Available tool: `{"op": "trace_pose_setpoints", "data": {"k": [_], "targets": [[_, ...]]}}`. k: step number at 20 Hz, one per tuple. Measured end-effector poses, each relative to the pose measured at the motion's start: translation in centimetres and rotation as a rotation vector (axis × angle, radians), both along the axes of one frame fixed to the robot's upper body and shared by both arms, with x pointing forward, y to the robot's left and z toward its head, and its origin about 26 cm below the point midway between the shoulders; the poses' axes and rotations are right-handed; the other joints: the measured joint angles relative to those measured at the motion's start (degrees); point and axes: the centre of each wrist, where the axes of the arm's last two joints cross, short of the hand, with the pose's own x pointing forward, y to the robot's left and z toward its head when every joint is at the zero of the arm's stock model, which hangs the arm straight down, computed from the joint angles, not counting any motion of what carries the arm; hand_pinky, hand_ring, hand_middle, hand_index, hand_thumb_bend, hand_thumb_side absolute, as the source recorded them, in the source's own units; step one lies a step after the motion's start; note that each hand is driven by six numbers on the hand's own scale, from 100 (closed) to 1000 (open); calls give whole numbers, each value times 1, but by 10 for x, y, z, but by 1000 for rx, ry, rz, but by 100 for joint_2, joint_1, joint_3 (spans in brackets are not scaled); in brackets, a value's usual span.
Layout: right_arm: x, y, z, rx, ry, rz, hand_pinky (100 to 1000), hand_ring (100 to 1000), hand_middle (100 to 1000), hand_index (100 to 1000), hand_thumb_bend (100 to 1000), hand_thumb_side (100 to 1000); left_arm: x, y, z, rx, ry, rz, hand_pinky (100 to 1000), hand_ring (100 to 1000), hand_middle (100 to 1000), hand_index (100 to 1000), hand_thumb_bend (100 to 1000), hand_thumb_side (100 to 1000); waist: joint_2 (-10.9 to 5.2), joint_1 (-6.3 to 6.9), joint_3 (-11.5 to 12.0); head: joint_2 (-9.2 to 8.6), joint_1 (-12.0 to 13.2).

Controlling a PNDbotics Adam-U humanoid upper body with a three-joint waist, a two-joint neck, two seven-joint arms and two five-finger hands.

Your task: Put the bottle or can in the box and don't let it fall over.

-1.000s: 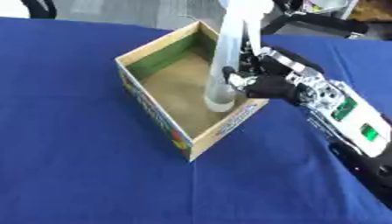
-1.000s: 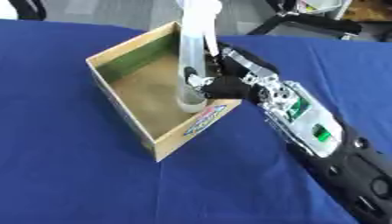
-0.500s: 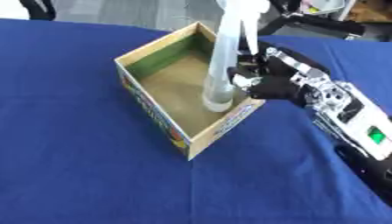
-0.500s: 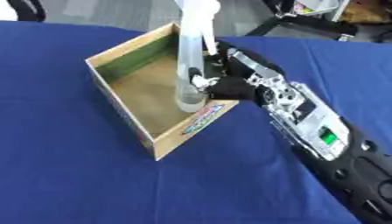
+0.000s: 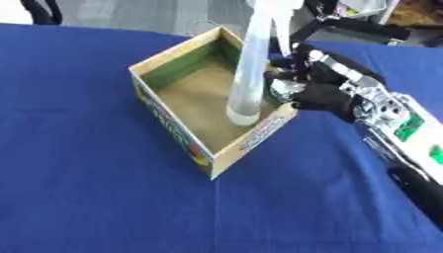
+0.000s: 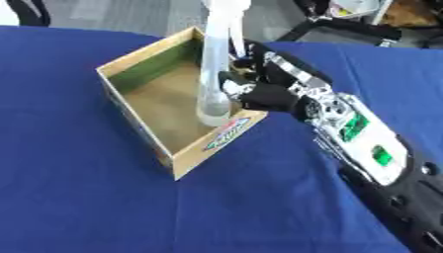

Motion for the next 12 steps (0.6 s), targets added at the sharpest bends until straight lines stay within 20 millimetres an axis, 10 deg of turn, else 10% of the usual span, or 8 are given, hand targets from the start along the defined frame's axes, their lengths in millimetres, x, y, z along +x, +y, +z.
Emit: {"op": "trace_pose_setpoints", "data": {"k": [12], "targets": [[-16,-4,-4,23,-7,-21,1000,1000,1000,1000,100,242,-1,4,-4,7,11,20,1000,1000,1000,925,253,169,-80,32,-113,49,56]]}}
